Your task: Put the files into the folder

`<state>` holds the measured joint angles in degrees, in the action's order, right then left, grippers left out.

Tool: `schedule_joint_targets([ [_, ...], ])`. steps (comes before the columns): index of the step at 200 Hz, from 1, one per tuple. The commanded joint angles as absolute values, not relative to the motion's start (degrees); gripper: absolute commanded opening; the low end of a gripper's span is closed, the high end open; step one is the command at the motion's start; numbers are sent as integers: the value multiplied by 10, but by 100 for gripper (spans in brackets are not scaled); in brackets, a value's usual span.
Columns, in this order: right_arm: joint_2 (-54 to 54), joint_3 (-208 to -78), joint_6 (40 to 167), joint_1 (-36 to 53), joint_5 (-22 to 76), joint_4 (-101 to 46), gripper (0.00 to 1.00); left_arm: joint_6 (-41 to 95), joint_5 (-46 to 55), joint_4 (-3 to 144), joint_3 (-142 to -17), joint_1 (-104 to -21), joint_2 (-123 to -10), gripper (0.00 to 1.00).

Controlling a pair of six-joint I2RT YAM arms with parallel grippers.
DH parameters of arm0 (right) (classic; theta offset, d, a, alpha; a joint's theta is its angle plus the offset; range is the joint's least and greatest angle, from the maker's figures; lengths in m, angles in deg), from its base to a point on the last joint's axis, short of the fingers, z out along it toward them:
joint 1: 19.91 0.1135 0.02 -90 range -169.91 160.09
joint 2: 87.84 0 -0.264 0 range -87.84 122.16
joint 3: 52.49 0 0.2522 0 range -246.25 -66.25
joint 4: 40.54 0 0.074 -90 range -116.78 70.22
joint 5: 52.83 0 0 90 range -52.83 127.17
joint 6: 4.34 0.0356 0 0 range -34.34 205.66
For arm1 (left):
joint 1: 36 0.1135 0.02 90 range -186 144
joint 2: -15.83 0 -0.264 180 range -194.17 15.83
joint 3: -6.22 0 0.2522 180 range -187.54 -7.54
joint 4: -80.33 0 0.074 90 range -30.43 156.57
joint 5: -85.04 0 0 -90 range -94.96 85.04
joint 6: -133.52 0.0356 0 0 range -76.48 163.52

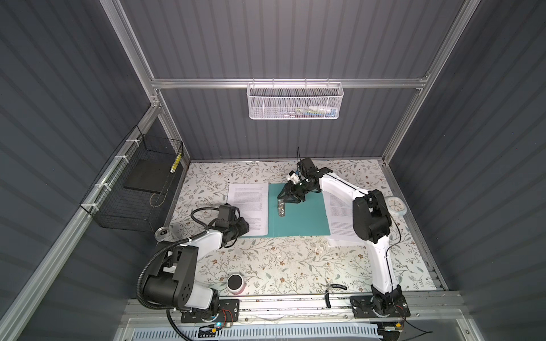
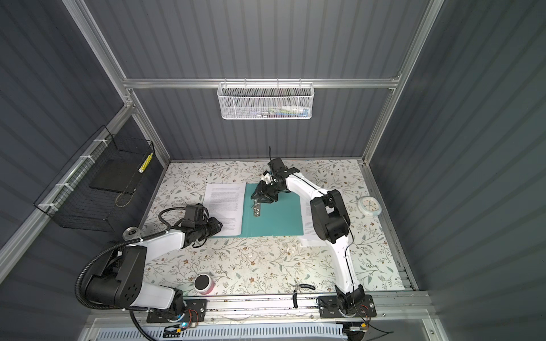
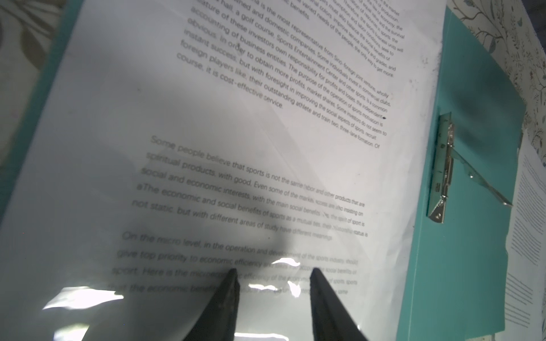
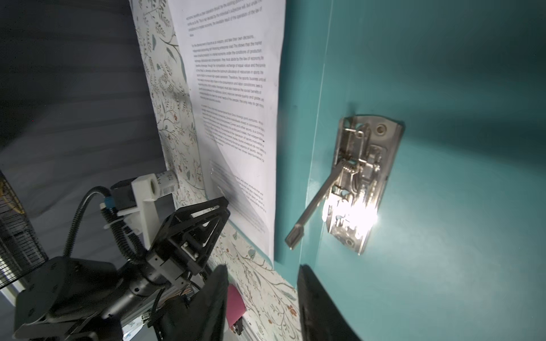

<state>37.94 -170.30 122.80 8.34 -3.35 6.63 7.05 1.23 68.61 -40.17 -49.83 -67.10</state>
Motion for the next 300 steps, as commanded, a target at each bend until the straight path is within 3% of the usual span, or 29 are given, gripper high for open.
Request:
schedule_joint_targets([
  [1, 341, -1657, 1260, 80, -1, 51, 24, 66, -7, 609, -382, -494, -664, 42],
  [25, 327, -1588, 1288, 89, 0, 16, 6, 64, -7, 610, -383, -494, -659, 42],
  [86, 376, -1557, 1328, 126, -27, -62, 4, 66, 0, 615, -382, -494, -661, 42],
  [114, 420, -1614, 1329, 133, -37, -54, 3, 64, 4, 617, -383, -494, -662, 42],
  [201, 596, -1975, 1292, 75, -26, 120, 4, 75, -6, 608, -391, -494, -658, 42],
  [244, 589, -2001, 1276, 45, -26, 135, 5, 85, -14, 581, -412, -494, -629, 43],
  [257, 557, -1983, 1257, 36, -6, 149, 7, 98, -9, 564, -430, -494, -613, 48],
  [268, 514, -1945, 1232, 27, 28, 160, 12, 111, -5, 548, -448, -494, -598, 57],
  [283, 433, -1857, 1191, 13, 89, 162, 27, 126, 6, 529, -470, -494, -574, 71],
  [300, 332, -1740, 1150, -7, 169, 156, 42, 135, 25, 527, -489, -494, -547, 79],
])
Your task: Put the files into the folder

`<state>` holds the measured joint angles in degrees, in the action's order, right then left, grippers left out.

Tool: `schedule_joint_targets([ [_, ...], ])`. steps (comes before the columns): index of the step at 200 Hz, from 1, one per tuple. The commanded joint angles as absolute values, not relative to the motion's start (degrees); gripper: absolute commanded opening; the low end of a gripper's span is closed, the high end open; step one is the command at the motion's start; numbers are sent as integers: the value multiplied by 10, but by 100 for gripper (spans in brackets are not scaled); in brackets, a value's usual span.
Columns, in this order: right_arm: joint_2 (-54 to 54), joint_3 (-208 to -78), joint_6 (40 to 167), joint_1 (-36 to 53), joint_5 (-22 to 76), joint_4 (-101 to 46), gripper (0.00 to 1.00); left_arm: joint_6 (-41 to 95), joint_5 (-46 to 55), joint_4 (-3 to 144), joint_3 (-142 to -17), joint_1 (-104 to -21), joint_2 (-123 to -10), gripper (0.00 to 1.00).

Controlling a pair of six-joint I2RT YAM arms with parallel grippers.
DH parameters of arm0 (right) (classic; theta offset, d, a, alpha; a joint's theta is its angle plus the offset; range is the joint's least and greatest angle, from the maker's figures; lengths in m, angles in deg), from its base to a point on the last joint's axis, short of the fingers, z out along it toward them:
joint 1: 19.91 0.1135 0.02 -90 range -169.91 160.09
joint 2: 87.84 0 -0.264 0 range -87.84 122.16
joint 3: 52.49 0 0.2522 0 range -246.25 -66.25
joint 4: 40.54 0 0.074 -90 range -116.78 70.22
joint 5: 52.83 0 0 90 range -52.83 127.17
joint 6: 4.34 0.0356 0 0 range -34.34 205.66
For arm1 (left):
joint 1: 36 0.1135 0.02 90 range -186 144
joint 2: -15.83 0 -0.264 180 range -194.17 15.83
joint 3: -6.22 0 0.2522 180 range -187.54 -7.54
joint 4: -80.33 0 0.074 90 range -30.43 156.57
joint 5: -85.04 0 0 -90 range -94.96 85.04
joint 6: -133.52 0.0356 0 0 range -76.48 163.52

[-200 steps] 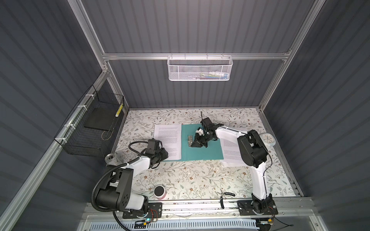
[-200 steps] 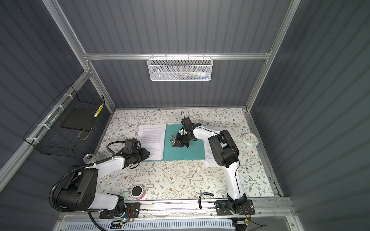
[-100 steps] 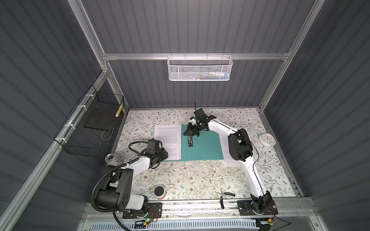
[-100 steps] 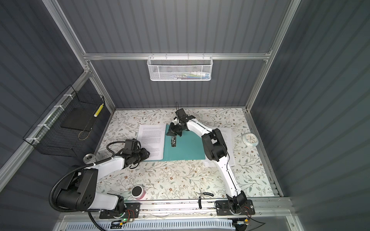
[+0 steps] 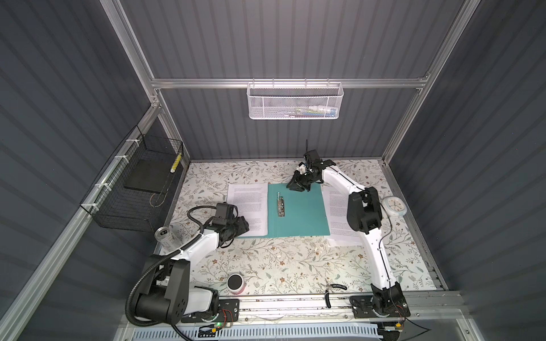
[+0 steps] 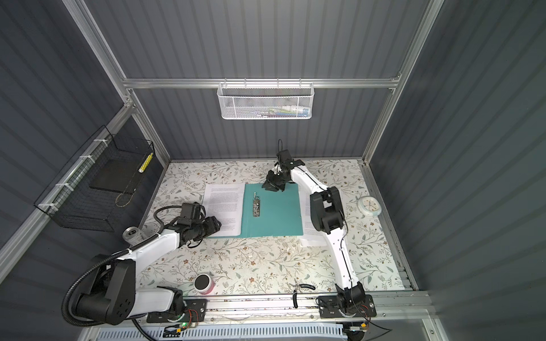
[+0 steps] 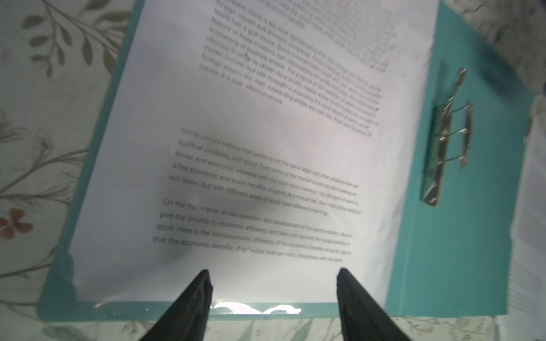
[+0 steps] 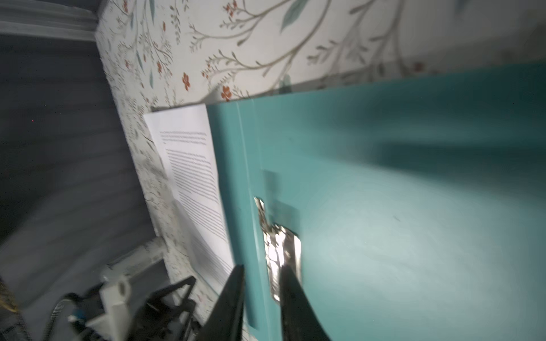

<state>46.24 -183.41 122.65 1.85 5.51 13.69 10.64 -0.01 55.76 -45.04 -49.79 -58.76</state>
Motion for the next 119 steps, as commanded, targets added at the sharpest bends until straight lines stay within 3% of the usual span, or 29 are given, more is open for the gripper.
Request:
schedule_joint_targets([
  [1, 327, -1733, 1148, -8, 171, 155, 42, 135, 26, 528, -490, -495, -546, 79],
  [17, 254, -1641, 1123, -23, 230, 143, 52, 126, 42, 546, -505, -499, -536, 83],
  [34, 224, -1605, 1108, -26, 259, 157, 55, 113, 46, 559, -526, -511, -546, 83],
  [93, 249, -1529, 1123, -1, 254, 98, 59, 98, 55, 643, -545, -587, -612, 83],
  [119, 282, -1567, 1129, 42, 266, 86, 60, 89, 49, 646, -549, -592, -628, 83],
])
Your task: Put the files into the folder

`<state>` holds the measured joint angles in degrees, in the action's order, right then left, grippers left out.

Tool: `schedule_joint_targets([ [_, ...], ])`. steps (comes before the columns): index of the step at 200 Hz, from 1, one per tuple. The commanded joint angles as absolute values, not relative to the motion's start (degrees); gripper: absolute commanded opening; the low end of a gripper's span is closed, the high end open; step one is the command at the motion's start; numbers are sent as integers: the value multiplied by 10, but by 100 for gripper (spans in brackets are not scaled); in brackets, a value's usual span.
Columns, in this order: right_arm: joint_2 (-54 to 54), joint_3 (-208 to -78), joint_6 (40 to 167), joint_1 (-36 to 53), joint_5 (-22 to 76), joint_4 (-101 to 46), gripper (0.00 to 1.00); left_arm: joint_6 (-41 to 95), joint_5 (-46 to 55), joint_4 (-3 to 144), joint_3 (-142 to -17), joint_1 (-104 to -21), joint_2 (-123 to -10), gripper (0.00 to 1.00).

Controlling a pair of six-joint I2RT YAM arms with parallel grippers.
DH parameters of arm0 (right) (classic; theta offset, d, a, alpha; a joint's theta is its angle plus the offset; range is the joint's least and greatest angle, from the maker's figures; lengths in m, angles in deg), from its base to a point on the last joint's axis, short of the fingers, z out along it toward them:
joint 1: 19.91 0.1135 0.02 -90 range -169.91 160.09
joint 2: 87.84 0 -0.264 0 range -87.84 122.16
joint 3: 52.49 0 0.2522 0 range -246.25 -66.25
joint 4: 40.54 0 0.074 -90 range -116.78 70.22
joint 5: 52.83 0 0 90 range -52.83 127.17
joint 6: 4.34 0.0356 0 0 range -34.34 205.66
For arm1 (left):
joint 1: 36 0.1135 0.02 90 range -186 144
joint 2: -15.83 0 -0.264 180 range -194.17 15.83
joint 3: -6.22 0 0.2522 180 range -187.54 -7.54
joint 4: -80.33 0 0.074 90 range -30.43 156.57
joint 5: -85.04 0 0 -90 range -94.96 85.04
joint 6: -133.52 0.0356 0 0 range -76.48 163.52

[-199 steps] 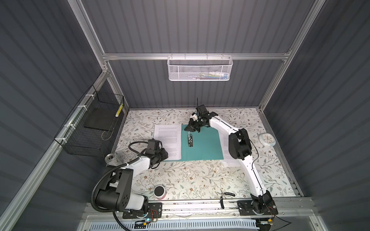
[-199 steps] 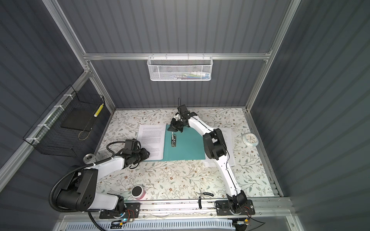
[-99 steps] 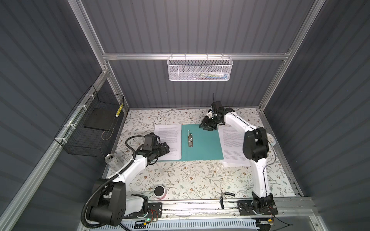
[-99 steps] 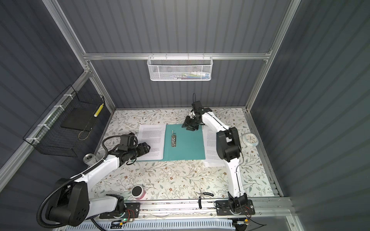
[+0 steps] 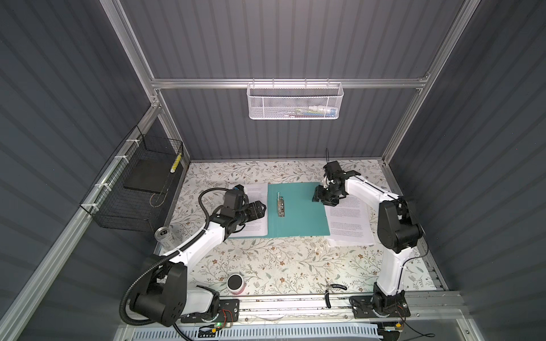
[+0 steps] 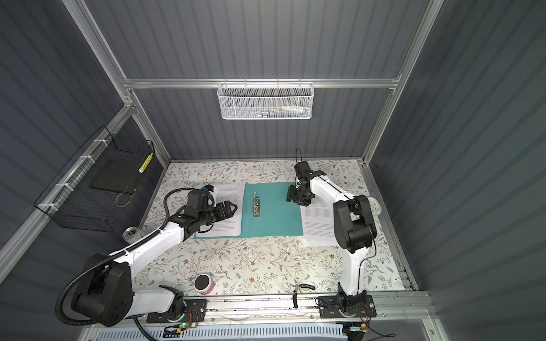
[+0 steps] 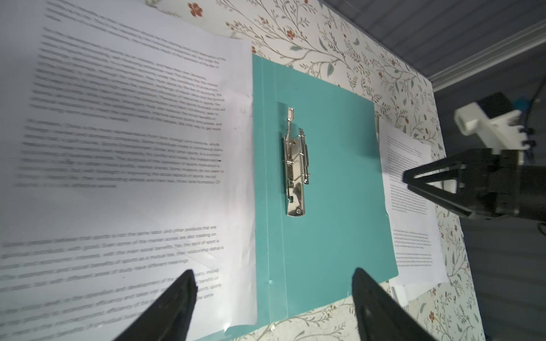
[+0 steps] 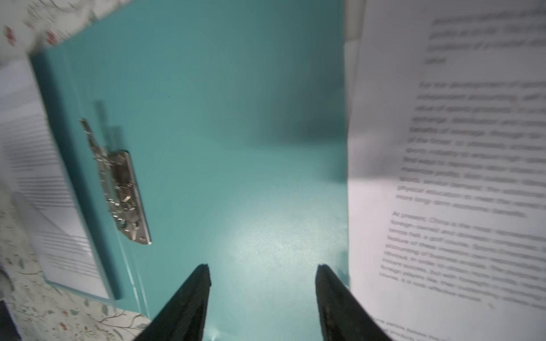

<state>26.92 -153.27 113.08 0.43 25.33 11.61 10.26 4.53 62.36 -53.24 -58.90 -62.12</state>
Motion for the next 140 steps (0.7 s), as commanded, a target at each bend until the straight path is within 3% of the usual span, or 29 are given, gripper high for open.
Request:
schedule_joint_targets([
  [1, 284, -1570, 1129, 43, 266, 86, 60, 89, 49, 646, -548, -592, -628, 84],
  [76, 462, -1793, 1157, 116, 234, 126, 56, 105, 33, 596, -539, -592, -590, 83],
  [140, 528, -1888, 1169, 145, 201, 150, 55, 119, 22, 571, -543, -592, -582, 83],
])
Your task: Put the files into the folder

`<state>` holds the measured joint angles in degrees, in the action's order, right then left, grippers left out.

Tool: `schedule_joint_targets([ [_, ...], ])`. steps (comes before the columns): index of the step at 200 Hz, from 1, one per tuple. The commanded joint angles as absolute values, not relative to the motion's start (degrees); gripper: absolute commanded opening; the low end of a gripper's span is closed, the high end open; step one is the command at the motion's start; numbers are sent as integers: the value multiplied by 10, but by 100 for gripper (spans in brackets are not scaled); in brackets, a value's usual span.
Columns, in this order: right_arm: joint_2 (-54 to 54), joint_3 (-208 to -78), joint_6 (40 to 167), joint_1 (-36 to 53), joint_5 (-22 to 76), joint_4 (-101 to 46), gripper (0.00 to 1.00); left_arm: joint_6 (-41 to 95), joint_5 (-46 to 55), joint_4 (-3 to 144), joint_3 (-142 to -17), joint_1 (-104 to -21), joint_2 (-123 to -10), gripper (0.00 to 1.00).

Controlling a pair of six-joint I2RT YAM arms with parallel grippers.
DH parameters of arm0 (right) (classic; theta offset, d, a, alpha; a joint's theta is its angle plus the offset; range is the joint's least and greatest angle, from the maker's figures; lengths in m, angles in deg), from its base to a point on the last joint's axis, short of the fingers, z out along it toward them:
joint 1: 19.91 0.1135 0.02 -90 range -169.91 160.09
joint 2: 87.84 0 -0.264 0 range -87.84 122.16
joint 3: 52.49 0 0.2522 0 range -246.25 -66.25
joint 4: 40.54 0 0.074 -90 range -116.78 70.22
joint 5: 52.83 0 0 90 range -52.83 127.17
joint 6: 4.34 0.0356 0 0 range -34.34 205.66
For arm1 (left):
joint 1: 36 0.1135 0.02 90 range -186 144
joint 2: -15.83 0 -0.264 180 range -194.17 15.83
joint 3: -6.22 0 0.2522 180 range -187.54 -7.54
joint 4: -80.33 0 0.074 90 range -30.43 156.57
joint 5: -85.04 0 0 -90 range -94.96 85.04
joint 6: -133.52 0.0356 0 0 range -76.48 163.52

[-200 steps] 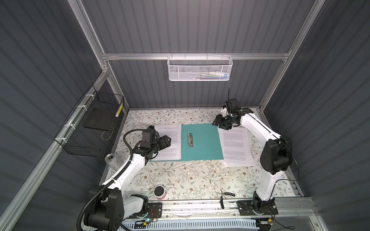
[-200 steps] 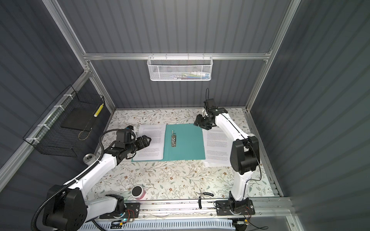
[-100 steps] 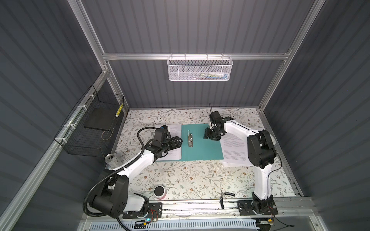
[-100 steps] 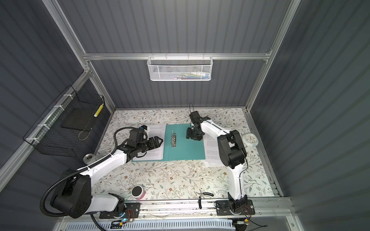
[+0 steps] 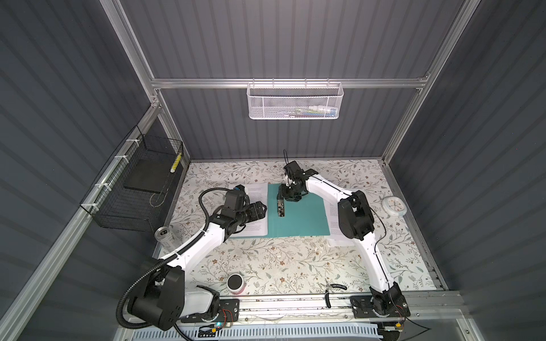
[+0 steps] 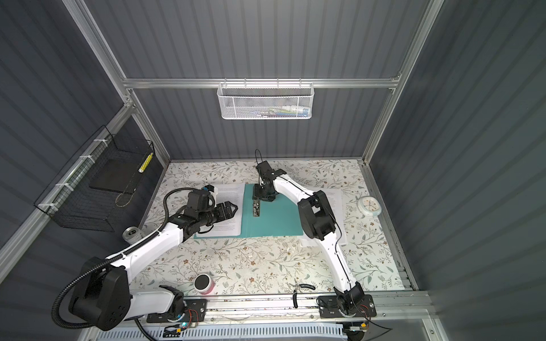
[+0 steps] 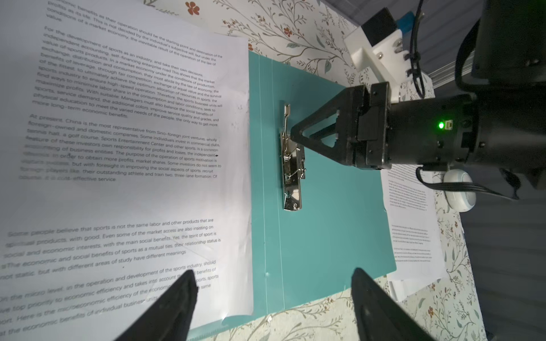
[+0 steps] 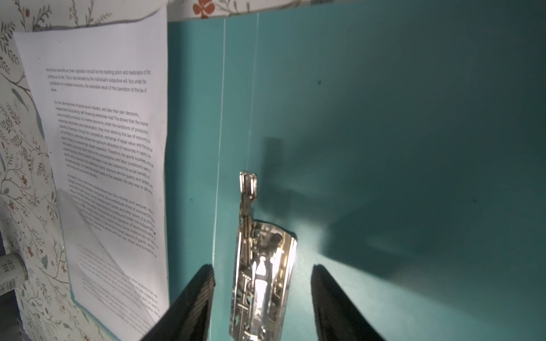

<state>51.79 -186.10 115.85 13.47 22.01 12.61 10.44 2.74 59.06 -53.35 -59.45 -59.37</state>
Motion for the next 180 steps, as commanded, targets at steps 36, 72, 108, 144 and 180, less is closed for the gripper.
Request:
schedule_joint_targets([
  [36, 531, -1886, 1182, 158, 197, 147, 55, 122, 18, 566, -535, -592, -573, 82],
  [72, 519, -1866, 1196, 173, 193, 134, 55, 124, 15, 561, -532, -592, -568, 82],
  [108, 521, -1860, 1208, 183, 186, 131, 54, 125, 15, 565, -527, -592, -568, 82],
  [144, 514, -1850, 1223, 194, 191, 136, 54, 125, 15, 566, -526, -592, -571, 82],
  [180, 475, -1792, 1237, 202, 185, 115, 54, 130, 16, 567, -531, -592, -580, 83],
])
